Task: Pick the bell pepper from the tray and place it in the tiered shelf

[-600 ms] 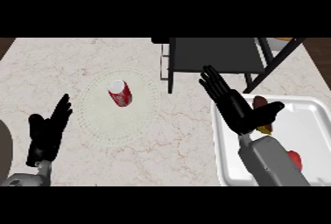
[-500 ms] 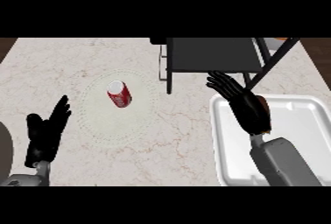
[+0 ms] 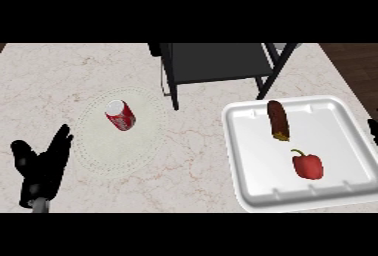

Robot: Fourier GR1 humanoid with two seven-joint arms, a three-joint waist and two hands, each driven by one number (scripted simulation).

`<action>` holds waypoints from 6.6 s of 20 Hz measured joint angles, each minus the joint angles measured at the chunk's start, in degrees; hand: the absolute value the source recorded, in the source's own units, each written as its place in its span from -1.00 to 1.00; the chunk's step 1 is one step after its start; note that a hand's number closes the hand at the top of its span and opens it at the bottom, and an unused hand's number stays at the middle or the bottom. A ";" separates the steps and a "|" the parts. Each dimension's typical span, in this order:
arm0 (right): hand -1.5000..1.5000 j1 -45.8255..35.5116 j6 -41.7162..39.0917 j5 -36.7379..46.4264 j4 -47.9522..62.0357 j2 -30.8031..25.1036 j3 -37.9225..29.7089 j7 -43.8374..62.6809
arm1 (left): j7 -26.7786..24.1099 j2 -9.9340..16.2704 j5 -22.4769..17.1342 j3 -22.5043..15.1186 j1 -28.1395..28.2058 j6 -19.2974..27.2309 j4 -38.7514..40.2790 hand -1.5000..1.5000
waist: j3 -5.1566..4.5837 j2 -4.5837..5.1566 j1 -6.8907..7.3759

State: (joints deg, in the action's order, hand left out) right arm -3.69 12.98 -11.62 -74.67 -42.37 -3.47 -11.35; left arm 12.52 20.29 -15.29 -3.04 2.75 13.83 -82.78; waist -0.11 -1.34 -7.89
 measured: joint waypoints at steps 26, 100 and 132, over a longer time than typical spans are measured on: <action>-1.00 44.36 -0.05 8.97 -54.98 -11.65 -12.93 32.12 | 0.26 -1.94 -1.10 -0.49 -6.06 -6.66 4.26 0.00 | 0.22 1.13 7.23; 1.00 3.60 -15.58 59.92 -22.68 21.15 25.22 47.05 | 3.50 -7.44 5.45 3.95 -6.67 -12.23 2.42 0.00 | -0.77 0.76 9.30; 1.00 -61.19 -28.01 54.74 -26.49 38.26 9.32 72.89 | 3.11 -7.50 5.49 6.02 -5.29 -12.79 2.50 0.00 | 0.40 0.87 8.05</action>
State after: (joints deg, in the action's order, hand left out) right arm -64.88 -15.03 43.12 -101.15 -4.11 5.85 61.55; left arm 15.62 12.79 -9.79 2.98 -2.54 1.04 -80.28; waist 0.29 -0.47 0.16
